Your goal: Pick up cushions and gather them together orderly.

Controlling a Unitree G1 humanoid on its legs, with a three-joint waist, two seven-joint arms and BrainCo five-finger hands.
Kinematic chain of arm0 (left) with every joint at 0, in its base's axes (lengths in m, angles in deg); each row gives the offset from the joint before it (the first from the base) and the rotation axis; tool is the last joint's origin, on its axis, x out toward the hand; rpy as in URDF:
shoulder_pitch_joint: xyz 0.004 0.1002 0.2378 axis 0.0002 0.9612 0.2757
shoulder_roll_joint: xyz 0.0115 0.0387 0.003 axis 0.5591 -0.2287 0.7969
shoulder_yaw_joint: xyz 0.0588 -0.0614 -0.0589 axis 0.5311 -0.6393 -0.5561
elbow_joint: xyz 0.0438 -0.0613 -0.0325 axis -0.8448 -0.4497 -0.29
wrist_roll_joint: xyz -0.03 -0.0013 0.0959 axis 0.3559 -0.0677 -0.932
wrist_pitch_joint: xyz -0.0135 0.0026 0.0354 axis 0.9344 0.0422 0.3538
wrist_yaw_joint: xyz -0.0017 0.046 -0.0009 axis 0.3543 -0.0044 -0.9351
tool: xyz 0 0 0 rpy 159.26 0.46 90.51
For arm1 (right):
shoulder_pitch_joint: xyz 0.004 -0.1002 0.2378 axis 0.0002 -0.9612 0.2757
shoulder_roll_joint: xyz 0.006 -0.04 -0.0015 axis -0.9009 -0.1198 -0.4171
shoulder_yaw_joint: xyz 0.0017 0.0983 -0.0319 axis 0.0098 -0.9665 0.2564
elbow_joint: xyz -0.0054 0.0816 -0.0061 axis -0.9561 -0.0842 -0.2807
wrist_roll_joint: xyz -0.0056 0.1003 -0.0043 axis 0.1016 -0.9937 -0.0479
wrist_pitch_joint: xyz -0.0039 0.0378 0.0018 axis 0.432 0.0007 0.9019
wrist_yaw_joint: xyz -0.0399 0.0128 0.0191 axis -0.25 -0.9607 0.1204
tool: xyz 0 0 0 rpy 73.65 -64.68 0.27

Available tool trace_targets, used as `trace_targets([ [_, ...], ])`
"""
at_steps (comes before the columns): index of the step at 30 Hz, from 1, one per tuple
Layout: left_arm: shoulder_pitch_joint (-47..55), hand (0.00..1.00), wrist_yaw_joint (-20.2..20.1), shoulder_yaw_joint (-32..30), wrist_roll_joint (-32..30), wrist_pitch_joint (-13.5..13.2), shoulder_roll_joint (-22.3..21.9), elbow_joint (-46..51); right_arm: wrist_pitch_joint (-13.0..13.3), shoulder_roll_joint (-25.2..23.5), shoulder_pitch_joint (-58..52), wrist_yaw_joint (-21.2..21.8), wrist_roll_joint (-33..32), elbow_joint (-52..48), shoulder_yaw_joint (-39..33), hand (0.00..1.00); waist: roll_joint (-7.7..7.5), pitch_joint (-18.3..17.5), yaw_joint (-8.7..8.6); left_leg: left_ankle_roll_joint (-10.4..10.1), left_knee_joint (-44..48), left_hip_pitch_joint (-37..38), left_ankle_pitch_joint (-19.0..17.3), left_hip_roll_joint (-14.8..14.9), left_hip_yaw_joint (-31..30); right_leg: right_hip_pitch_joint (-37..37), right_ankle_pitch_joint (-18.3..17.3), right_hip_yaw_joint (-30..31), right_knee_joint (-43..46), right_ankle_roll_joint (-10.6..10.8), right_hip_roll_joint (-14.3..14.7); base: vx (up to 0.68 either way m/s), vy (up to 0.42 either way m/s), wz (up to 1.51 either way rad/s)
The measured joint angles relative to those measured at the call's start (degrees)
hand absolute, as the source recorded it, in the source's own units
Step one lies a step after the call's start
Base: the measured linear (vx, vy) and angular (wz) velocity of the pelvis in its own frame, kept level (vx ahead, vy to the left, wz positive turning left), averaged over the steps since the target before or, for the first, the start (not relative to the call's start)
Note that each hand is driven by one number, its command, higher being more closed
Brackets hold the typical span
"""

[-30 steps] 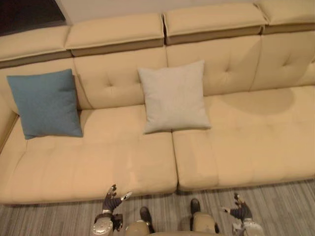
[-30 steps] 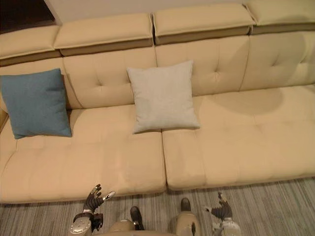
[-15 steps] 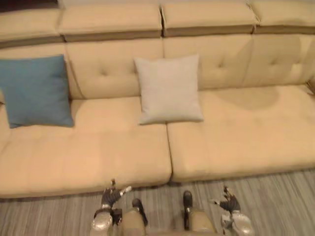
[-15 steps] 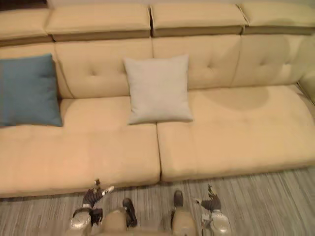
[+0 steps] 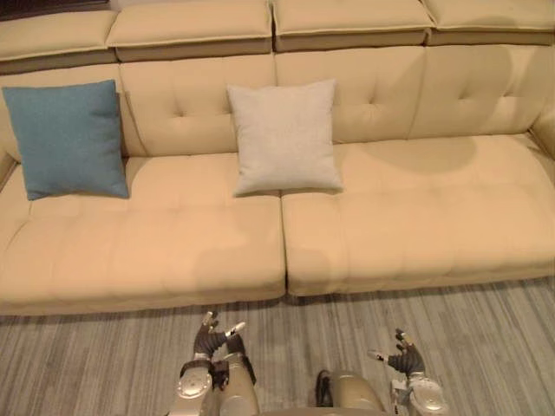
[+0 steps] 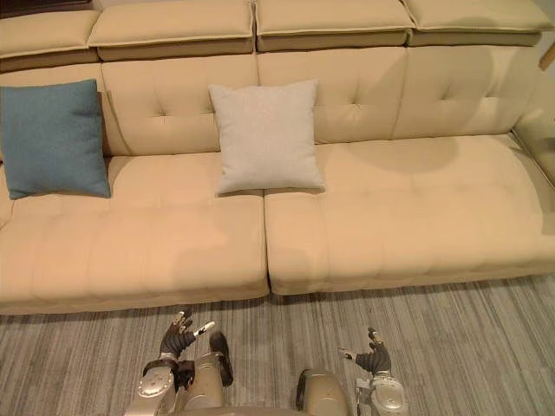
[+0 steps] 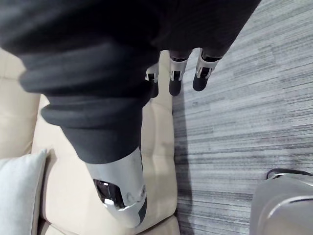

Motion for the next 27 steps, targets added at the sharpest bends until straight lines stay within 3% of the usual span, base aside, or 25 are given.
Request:
trace_targets([
  [2, 0.2, 0.0, 0.0, 0.0, 0.0, 0.0, 0.0, 0.0, 0.0, 0.2, 0.5, 0.1, 0.1, 0.0, 0.0, 0.0, 0.3, -0.2, 0.21, -0.1, 2.7, 1.9, -5.5, -1.2, -1.6, -0.8, 2.3, 2.1, -2.1, 0.8, 0.1, -0.15, 0.151, -0.51],
  [3, 0.6, 0.0, 0.0, 0.0, 0.0, 0.0, 0.0, 0.0, -0.1, 0.4, 1.2, 0.1, 0.1, -0.1, 0.1, 0.0, 1.19, -0.6, 0.05, -1.3, -0.3, 4.4, -9.0, -2.4, -2.9, -1.8, 3.5, 3.6, -2.7, 1.7, 0.4, -0.12, 0.185, -0.57],
  [4, 0.6, 0.0, 0.1, 0.0, 0.0, 0.0, 0.2, -0.1, -0.1, 0.0, 1.5, 0.1, 0.1, 0.0, 0.1, 0.0, 0.81, -0.4, -0.04, -1.9, -2.0, 5.3, -10.1, -2.7, -2.8, -2.0, 3.8, 4.4, -2.8, 2.3, 0.3, -0.13, 0.178, -0.59],
  [6, 0.8, 0.0, 0.2, 0.3, 0.0, 0.0, 0.5, -0.1, -0.1, -1.2, 0.8, 0.4, 0.1, -0.1, 0.5, 0.0, -0.62, -1.2, -0.07, -2.0, -4.8, 7.3, -10.4, -4.1, 0.7, -1.2, 7.1, 7.1, -7.6, 4.2, -0.1, -0.13, 0.134, -0.58],
  [11, 0.3, 0.0, 0.3, 0.8, -0.5, 0.0, 1.4, 0.6, -0.1, -1.4, -0.2, 0.2, -0.1, -0.5, -1.2, 0.0, -1.35, -2.4, -1.49, -1.7, -6.2, 9.1, -11.4, -5.5, 5.1, -0.2, 11.8, 11.6, -13.8, 4.8, -0.9, -0.01, 0.151, -0.5],
  [13, 0.8, 0.0, 0.5, 0.9, -1.0, 0.0, 1.5, 2.2, -0.1, -1.7, -1.1, 0.2, -1.0, -3.9, -1.5, 0.0, -1.31, -2.4, -1.89, -2.0, -4.1, 10.6, -12.6, -4.7, 9.1, -0.8, 13.3, 15.7, -13.8, 5.8, 0.4, 0.05, 0.102, -0.99],
  [15, 0.9, 0.0, 1.1, 0.9, -1.2, 0.1, 1.5, 4.4, 0.0, -2.0, -1.2, 0.2, -2.1, -6.3, -1.5, 0.0, -1.12, -2.4, -2.2, -0.7, -2.1, 12.2, -13.4, -3.2, 12.7, -2.2, 14.9, 18.2, -13.1, 5.3, 2.6, 0.05, 0.072, -1.82],
  [17, -0.1, 0.0, 1.3, 1.1, -1.3, 0.0, 2.1, 5.8, 1.0, -2.6, -0.7, 0.2, -2.3, -7.4, -1.5, 0.0, -1.03, -2.6, -2.77, 0.1, -1.6, 13.9, -14.2, -1.3, 16.9, -4.5, 18.2, 14.7, -14.3, 2.7, 4.1, 0.01, -0.018, -2.15],
  [18, -0.9, 0.0, 1.4, 1.7, -1.3, 0.0, 2.4, 6.0, 0.9, -2.6, -0.1, 0.1, -2.3, -7.4, -1.5, 0.0, -0.38, -2.5, -3.61, 0.3, -1.5, 14.7, -15.1, -0.3, 21.0, -5.2, 17.0, 8.4, -14.8, -1.5, 3.2, 0.01, -0.044, -1.61],
  [20, -3.4, 0.0, 1.3, 3.1, -1.8, 0.0, 2.8, 6.1, 0.8, -2.0, 1.1, 0.0, -2.2, -4.7, -1.5, 0.0, 0.0, -2.3, -5.02, 0.2, -2.3, 18.2, -15.7, 0.2, 29.4, -7.3, 13.5, -9.6, -12.2, -6.6, -2.3, 0.05, 0.029, -1.99],
  [21, -3.8, 0.0, 1.3, 3.1, -2.2, 0.0, 2.8, 6.1, 0.8, -1.8, 1.6, 0.0, -2.2, -3.7, -1.2, 0.0, 0.22, -2.3, -5.0, 0.2, -2.5, 19.4, -15.7, 0.8, 31.2, -7.2, 13.0, -15.2, -11.3, -7.3, -4.0, 0.11, -0.056, -2.53],
  [22, -4.4, 0.0, 1.4, 3.6, -2.2, 0.0, 3.1, 6.1, 0.7, -1.2, 2.0, 0.0, -2.1, -2.7, -0.9, 0.0, 0.07, -2.5, -5.13, 0.2, -2.5, 22.1, -15.7, 1.2, 35.4, -7.3, 11.9, -26.2, -8.4, -8.6, -7.8, 0.09, -0.15, -2.02],
  [24, -5.0, 0.0, 1.3, 5.2, -2.2, 0.0, 3.5, 5.8, 0.7, -0.7, 2.5, -0.3, -2.0, -2.3, -1.0, 0.0, 0.37, -2.4, -5.23, -0.7, -2.5, 25.2, -16.3, 0.9, 38.3, -7.0, 12.0, -30.7, -6.0, -7.8, -8.9, 0.12, -0.191, -2.03],
  [25, -5.4, 0.0, 1.2, 5.8, -2.2, 0.1, 3.8, 5.3, 0.7, -0.6, 2.5, -0.4, -1.9, -2.3, -1.0, 0.0, 0.58, -2.3, -5.35, -1.0, -2.6, 26.3, -16.4, 1.0, 39.2, -7.4, 12.3, -30.1, -4.9, -6.8, -8.4, 0.21, -0.234, -2.05],
  [26, -5.7, 0.0, 1.2, 6.5, -2.3, 0.2, 4.0, 4.5, 0.7, -0.5, 2.7, -0.7, -1.8, -2.3, -0.9, 0.0, 1.04, -2.3, -5.68, -1.0, -1.0, 28.2, -16.5, 1.9, 40.1, -8.4, 11.2, -27.4, -2.8, -5.1, -6.8, 0.22, -0.186, -1.82],
  [27, -5.8, 0.0, 1.0, 6.8, -2.3, 0.3, 3.8, 4.1, 0.6, -0.2, 2.6, -0.7, -1.8, -2.3, -0.9, 0.0, 1.78, -2.4, -6.46, -0.7, 4.0, 29.1, -16.2, 4.6, 40.2, -8.8, 9.4, -24.6, -1.1, -5.2, -4.6, 0.32, -0.222, -1.73],
])
